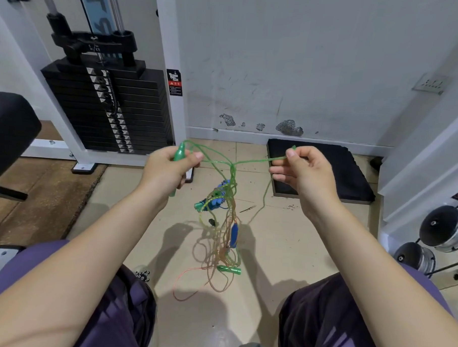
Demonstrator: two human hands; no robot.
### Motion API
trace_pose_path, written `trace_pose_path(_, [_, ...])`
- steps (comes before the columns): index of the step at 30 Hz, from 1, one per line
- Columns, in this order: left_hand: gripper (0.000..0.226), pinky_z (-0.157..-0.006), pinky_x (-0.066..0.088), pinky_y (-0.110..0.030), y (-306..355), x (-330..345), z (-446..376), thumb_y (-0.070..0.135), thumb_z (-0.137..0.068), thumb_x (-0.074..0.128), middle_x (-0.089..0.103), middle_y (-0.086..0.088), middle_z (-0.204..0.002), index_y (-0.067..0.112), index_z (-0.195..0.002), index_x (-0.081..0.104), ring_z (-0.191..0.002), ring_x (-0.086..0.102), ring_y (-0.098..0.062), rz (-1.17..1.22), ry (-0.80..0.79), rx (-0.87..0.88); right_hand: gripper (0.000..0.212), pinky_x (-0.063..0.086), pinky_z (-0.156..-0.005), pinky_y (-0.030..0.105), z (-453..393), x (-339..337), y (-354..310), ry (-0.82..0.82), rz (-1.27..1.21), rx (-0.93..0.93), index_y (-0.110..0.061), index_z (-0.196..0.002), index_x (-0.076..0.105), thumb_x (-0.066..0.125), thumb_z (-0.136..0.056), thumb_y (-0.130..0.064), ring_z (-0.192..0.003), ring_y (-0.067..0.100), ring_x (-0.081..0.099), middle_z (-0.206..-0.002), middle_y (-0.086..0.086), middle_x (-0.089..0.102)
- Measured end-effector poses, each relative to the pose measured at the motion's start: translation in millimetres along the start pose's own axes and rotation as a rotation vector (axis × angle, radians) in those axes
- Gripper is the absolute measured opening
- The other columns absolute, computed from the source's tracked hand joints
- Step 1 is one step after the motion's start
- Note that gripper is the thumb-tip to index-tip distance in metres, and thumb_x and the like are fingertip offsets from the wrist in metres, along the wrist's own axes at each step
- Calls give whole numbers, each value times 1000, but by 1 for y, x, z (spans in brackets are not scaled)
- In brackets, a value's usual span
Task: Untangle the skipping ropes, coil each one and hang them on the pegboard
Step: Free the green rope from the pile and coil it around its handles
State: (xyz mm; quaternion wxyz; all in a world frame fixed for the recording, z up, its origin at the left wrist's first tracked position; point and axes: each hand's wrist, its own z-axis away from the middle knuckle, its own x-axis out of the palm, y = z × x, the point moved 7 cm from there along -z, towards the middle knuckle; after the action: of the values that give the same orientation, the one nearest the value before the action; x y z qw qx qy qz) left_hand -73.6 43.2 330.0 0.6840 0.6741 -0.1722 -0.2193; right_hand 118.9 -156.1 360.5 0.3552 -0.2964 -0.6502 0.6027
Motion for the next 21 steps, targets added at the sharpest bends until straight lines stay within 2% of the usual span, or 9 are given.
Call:
trace_pose_path(2, [18, -39, 27, -17, -1, 3, 3, 24, -79, 82, 57, -3, -65, 12, -80, 69, -37, 35, -6, -63, -25, -9, 4, 61, -67, 31, 3, 9, 4, -80, -44, 37, -4, -99, 51, 51, -100, -8, -71, 27, 72, -82, 22, 68])
trace_pose_path(4, [22, -38, 27, -17, -3, 12, 8, 23, -75, 85, 52, -2, -64, 14, -79, 66, -38, 34, -7, -86, -85, -11, 6, 60, -65, 30, 9, 21, 10, -171, -50, 68, -2, -101, 51, 53, -99, -7, -72, 28, 72, -83, 24, 67])
trace_pose_path(7, [19, -38, 30, -17, 0, 25, 15, 22, -74, 86, 60, 3, -64, 21, -74, 67, -39, 38, -4, -98, -163, 27, 6, 61, -66, 30, 20, 41, 21, -292, -17, 122, -2, -94, 53, 57, -96, -6, -73, 30, 72, -83, 26, 69])
trace_pose_path(9, [15, -41, 34, -9, 0, 38, 22, 19, -75, 86, 63, 14, -59, 22, -79, 72, -40, 46, 2, -103, -295, 46, 7, 61, -70, 31, 26, 51, 26, -364, -26, 158, -3, -93, 53, 58, -95, -6, -72, 29, 72, -82, 26, 70])
trace_pose_path(12, [13, -39, 31, -11, -8, 53, 34, 22, -75, 86, 56, 12, -55, 25, -77, 73, -39, 41, 0, -209, -455, -18, 6, 61, -70, 30, 28, 56, 23, -407, -56, 155, -3, -93, 53, 58, -95, -7, -71, 29, 72, -82, 25, 71])
trace_pose_path(14, [13, -37, 29, -14, -12, 54, 34, 22, -76, 85, 52, 11, -50, 25, -71, 73, -38, 36, -3, -287, -464, -43, 6, 61, -72, 31, 27, 52, 17, -390, -46, 119, -3, -94, 55, 58, -96, -7, -75, 31, 72, -84, 25, 70])
trace_pose_path(17, [12, -39, 30, -12, -10, 52, 31, 22, -79, 84, 52, 14, -45, 15, -78, 74, -37, 38, 0, -353, -446, -16, 7, 60, -76, 34, 24, 46, 12, -353, -56, 87, -1, -98, 56, 59, -95, -7, -80, 33, 71, -84, 23, 70])
trace_pose_path(19, [11, -39, 31, -11, -7, 50, 30, 21, -80, 82, 56, 14, -47, 16, -76, 73, -37, 40, 1, -321, -424, 7, 9, 59, -79, 37, 23, 44, 13, -350, -60, 99, 1, -98, 58, 61, -93, -5, -83, 33, 71, -87, 22, 70])
trace_pose_path(21, [12, -40, 29, -15, -5, 48, 30, 22, -81, 81, 63, 5, -56, 16, -75, 72, -38, 39, -4, -250, -402, 7, 9, 58, -80, 39, 23, 45, 17, -364, 6, 120, 0, -96, 61, 66, -89, -1, -82, 33, 70, -89, 24, 70])
